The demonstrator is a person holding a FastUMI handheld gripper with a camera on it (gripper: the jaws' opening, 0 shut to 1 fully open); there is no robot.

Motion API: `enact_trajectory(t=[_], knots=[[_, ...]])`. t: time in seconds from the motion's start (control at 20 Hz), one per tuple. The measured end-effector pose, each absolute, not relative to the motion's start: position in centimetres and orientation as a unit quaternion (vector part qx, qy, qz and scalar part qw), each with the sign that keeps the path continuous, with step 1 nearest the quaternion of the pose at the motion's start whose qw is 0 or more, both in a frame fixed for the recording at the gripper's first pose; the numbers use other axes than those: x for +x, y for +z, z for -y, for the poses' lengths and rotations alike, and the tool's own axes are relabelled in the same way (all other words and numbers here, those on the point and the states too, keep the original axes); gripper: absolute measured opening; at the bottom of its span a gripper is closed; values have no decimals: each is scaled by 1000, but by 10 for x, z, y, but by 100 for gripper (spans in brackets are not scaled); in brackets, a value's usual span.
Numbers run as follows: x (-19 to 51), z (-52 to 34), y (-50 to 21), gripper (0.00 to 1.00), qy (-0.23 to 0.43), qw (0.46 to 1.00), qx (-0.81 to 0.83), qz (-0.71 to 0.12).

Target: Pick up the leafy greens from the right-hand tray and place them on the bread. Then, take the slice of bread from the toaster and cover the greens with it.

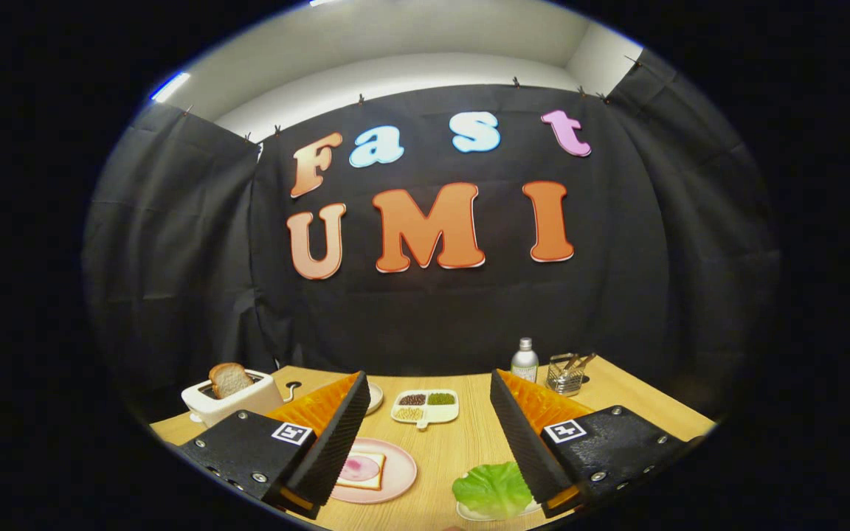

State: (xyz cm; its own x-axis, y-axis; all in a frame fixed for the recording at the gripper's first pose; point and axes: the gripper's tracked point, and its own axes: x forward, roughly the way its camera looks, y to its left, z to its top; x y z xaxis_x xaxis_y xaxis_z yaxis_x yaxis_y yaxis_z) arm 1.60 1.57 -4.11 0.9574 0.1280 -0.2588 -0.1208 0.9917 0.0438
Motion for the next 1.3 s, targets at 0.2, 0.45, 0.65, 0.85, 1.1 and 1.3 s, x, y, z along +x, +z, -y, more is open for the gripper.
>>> enact_trajectory(t=[0.2,0.45,0.65,0.85,1.1,1.3], knots=[[23,6,-57,98,51,982,8,-179],[29,29,-95,98,34,965,18,-259],[23,40,-132,98,36,945,14,-323],[14,45,-160,98,42,927,1,-372],[9,52,-181,97,43,914,-13,-403],[3,61,-207,97,43,898,-20,-438]])
